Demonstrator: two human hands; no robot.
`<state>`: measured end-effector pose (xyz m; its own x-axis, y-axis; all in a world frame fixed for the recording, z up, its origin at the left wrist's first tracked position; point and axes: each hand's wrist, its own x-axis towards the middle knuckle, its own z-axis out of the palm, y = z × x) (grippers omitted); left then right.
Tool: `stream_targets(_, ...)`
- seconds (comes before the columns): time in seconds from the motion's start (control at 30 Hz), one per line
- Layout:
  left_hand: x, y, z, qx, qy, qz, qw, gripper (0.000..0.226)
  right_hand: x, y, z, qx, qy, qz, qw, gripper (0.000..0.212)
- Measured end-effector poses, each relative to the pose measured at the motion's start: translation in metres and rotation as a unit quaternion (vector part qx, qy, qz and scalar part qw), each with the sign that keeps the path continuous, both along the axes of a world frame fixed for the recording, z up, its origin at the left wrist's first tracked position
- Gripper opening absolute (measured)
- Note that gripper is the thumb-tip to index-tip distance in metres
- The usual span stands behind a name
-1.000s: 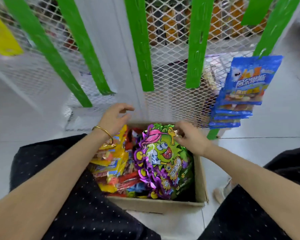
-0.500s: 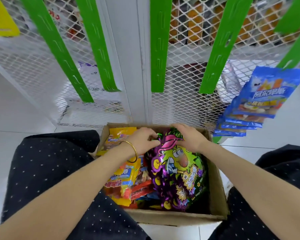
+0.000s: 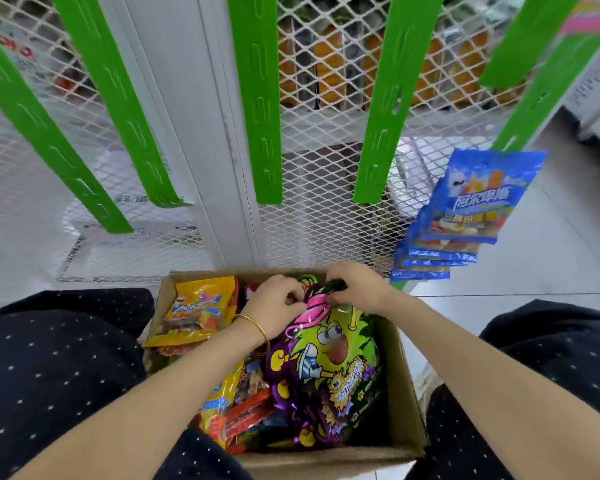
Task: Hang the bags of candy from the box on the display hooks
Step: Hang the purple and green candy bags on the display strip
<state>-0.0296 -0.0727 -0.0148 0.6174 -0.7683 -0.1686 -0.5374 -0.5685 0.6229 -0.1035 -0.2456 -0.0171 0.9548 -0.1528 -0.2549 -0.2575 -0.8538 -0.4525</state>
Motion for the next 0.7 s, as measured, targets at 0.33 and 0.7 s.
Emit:
stream_targets(0.33,0.016,-0.035,0.094,-0.149,0.104,-0.019,0.983,0.010,-0.025,-0.014,0.105,0.160,-0.075,-0.054,0.983,0.012)
stream_targets(0.7,0.027,-0.127,0.144,-0.187,-0.079,0.070,0.977,0.027,-0.017,-0.057,0.120,-0.020,-0.332,-0.159,0.930,0.014)
